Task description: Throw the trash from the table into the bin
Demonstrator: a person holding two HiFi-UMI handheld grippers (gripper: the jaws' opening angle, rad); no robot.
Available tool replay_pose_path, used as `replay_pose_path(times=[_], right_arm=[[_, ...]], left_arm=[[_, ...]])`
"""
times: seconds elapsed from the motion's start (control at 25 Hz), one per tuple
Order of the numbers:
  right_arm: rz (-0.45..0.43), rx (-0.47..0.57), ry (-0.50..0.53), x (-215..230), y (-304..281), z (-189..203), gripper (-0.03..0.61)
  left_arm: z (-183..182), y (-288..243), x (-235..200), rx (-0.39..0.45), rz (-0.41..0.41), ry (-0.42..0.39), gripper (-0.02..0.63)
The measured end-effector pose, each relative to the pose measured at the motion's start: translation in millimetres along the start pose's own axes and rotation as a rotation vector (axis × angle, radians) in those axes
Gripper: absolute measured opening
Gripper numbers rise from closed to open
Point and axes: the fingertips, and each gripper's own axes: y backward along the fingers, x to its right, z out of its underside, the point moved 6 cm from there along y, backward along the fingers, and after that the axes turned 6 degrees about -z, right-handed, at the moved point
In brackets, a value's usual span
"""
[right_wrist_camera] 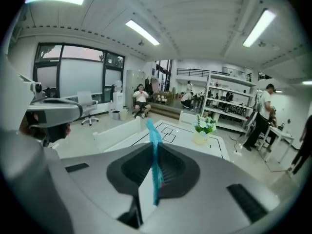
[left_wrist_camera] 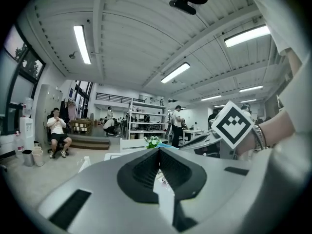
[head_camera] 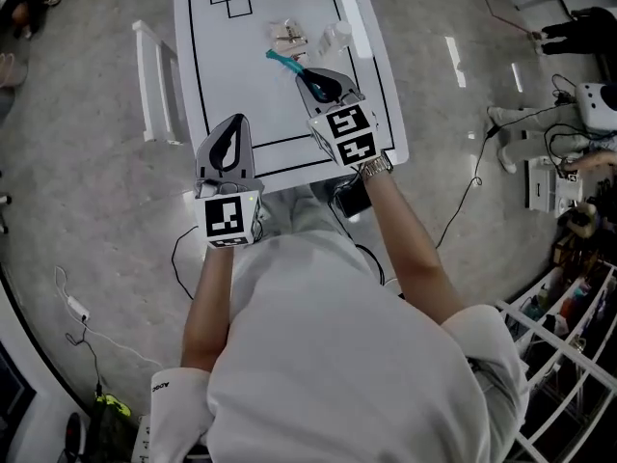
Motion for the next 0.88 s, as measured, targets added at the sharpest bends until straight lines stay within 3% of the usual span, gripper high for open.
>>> replay_pose_path(times=[0.44, 0.88], right_arm=[[0.307, 0.253, -0.146, -39, 125, -16, 0.037], [0.527, 0.295, -0.353, -27, 219, 41, 0.037]], left_arm=[[-22, 31, 30, 0.062, 0.121, -0.007, 0.005], [-27, 24, 101, 0.068, 0.271, -0.027, 0.005]])
